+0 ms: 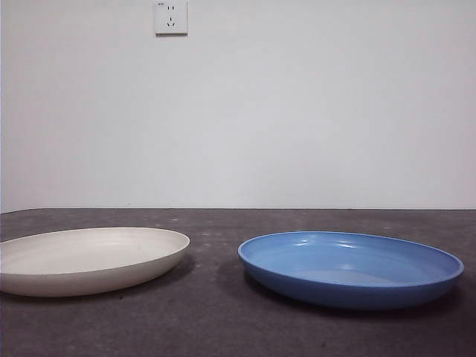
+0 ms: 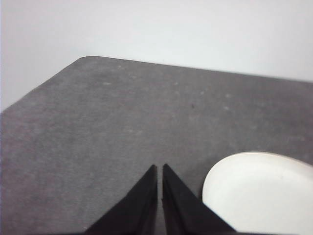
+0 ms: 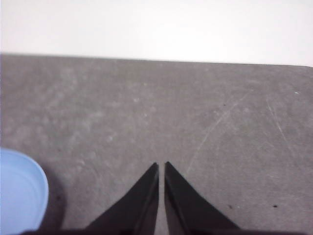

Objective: Pick up the white plate, put it on the blue plate, put it on desk

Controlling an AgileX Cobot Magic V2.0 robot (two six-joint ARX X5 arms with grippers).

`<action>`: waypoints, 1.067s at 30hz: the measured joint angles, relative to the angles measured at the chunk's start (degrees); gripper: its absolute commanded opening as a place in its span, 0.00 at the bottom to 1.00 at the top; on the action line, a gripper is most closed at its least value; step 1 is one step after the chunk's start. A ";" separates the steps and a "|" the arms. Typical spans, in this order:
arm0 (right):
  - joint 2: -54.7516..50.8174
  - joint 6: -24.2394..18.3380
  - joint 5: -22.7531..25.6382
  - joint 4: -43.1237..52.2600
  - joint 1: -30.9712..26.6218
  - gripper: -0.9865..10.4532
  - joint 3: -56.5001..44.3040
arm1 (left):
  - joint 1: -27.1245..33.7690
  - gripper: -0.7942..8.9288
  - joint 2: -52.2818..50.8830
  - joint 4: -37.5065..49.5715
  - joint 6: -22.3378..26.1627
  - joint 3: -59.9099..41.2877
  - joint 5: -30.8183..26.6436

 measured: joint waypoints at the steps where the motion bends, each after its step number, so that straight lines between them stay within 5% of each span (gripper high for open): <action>1: 0.00 1.14 -0.02 0.26 0.00 0.10 0.00 | 0.00 0.10 0.00 0.02 -0.94 0.00 0.00; 16: 1.97 17.90 -4.81 0.07 0.00 0.10 8.22 | -3.13 0.10 6.78 0.55 -14.62 8.07 1.51; 24: 14.45 19.30 -9.40 -1.20 0.00 0.10 21.03 | -3.93 0.10 19.41 -0.37 -13.49 23.58 5.16; 32: 30.84 18.60 -22.32 -7.02 0.00 0.10 36.72 | -3.96 0.10 33.68 -4.37 -8.74 40.81 13.73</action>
